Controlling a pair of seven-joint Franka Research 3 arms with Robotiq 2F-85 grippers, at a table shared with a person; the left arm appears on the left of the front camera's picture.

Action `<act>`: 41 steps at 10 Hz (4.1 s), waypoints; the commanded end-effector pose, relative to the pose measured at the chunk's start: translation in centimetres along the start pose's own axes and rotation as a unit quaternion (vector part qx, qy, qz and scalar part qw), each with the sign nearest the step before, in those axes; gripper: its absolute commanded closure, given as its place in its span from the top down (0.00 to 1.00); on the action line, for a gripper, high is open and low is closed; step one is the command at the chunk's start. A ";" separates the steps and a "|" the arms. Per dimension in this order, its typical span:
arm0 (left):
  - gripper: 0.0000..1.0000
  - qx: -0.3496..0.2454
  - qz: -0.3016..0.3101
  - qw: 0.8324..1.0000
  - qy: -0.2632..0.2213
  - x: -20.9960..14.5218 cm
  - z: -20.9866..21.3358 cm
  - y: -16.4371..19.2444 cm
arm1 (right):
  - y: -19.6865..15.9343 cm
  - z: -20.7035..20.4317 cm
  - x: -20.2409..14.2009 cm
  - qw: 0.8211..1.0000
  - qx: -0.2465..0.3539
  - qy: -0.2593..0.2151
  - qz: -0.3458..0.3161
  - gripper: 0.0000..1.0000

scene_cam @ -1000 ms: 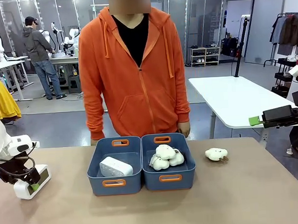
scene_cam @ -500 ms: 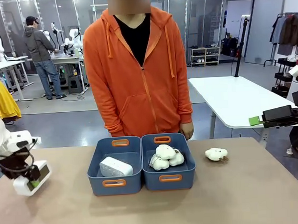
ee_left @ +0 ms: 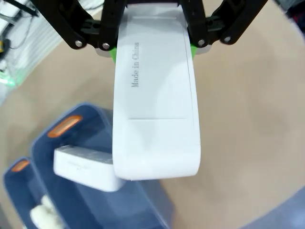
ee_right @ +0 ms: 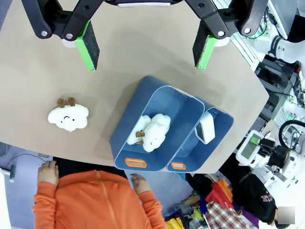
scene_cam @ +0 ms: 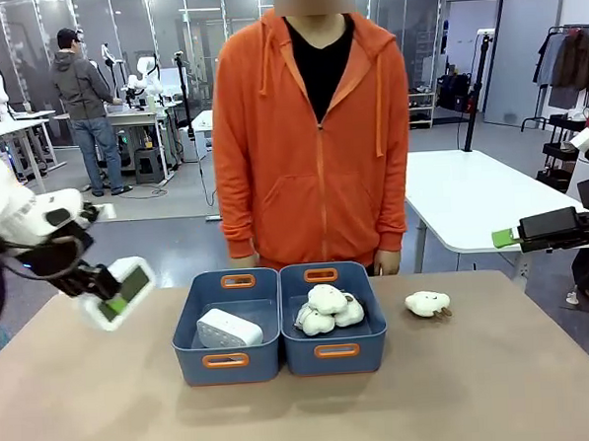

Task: Sort the digital clocks into the basket.
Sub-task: Pick up the Digital clock from the table and place it into the empty Plastic storage basket.

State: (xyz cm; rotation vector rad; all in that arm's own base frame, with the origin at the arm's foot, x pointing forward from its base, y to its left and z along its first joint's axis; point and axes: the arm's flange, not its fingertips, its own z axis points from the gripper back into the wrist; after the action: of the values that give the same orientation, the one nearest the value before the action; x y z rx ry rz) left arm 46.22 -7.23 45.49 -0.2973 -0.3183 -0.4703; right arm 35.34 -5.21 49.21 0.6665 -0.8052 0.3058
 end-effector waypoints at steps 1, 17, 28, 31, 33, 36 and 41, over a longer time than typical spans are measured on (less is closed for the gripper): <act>0.38 -0.005 0.034 0.999 -0.003 1.0 -4.2 -3.2 | -0.1 -0.1 0.0 1.000 0.005 -0.003 0.001 1.00; 0.97 -0.010 0.037 0.999 -0.017 4.3 -9.8 -11.2 | -0.1 -0.1 0.0 1.000 0.005 -0.003 0.001 1.00; 0.97 -0.106 -0.069 0.992 0.009 1.9 6.5 -6.2 | -0.1 -0.1 0.0 1.000 0.005 -0.003 0.001 1.00; 0.97 -0.127 -0.129 0.981 -0.066 -1.1 12.6 -1.9 | -0.1 -0.1 0.0 1.000 0.005 -0.003 0.001 1.00; 0.97 -0.153 -0.179 0.968 -0.088 -5.3 16.8 0.9 | -0.1 -0.1 0.0 1.000 0.005 -0.003 0.001 1.00; 0.97 -0.140 -0.180 0.960 -0.162 -9.9 19.0 3.0 | -0.1 -0.1 0.0 1.000 0.005 -0.003 0.001 1.00; 0.97 -0.127 -0.178 0.966 -0.139 -8.9 19.9 3.5 | -0.1 -0.1 0.0 1.000 0.005 -0.003 0.001 1.00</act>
State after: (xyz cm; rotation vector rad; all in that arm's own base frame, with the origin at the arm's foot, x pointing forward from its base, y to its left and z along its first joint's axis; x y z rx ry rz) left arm 35.72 6.08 59.27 -0.5686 -0.6000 -0.8242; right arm 35.35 -5.23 49.19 0.6667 -0.8050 0.3050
